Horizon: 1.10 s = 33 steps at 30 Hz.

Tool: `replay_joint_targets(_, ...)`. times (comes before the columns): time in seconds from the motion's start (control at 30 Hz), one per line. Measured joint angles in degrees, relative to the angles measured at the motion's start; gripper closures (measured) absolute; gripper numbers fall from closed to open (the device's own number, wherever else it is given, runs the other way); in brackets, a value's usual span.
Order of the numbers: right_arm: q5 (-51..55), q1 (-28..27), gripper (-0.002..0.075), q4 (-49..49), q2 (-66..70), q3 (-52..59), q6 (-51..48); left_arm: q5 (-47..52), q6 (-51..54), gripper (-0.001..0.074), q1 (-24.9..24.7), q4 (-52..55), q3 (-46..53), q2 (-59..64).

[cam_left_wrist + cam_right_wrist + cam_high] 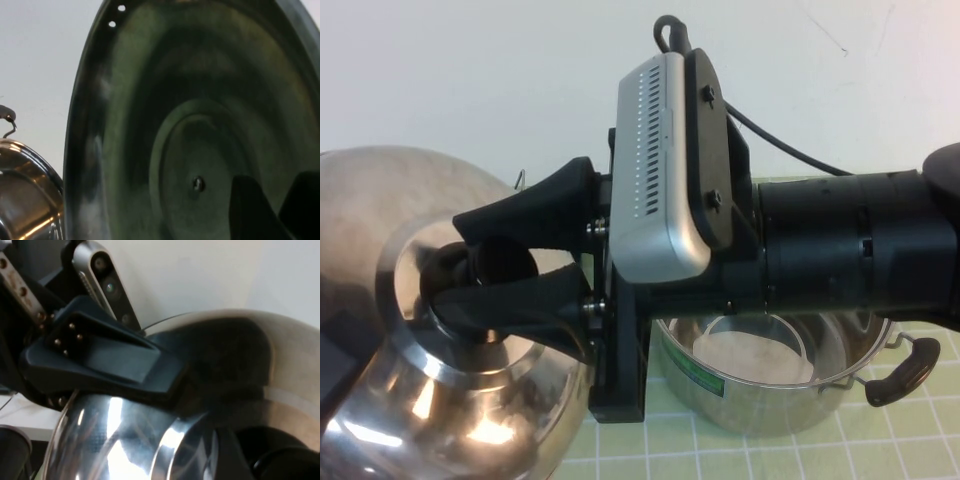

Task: Put pot lid on rack
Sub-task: Hand over the pot lid, then place the pot lid on the pot rack

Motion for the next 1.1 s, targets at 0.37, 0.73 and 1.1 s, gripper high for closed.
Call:
replay_joint_targets(0.37, 1.24, 0.16, 0.0073, 0.67, -0.11, -2.71, 0.41, 3.62, 7.12, 0.059, 0.13, 2.48, -3.1, 0.8)
replay_joint_targets(0.73, -7.89, 0.16, 0.0389, -3.18, -10.03, -6.98, 0.78, -4.26, 24.25, 0.059, 0.13, 1.65, -17.59, 15.03)
replay_joint_targets(1.1, -15.92, 0.16, 0.0719, -24.37, -21.68, -1.64, 15.95, -5.35, 28.78, 0.059, 0.13, 1.31, -31.79, 46.11)
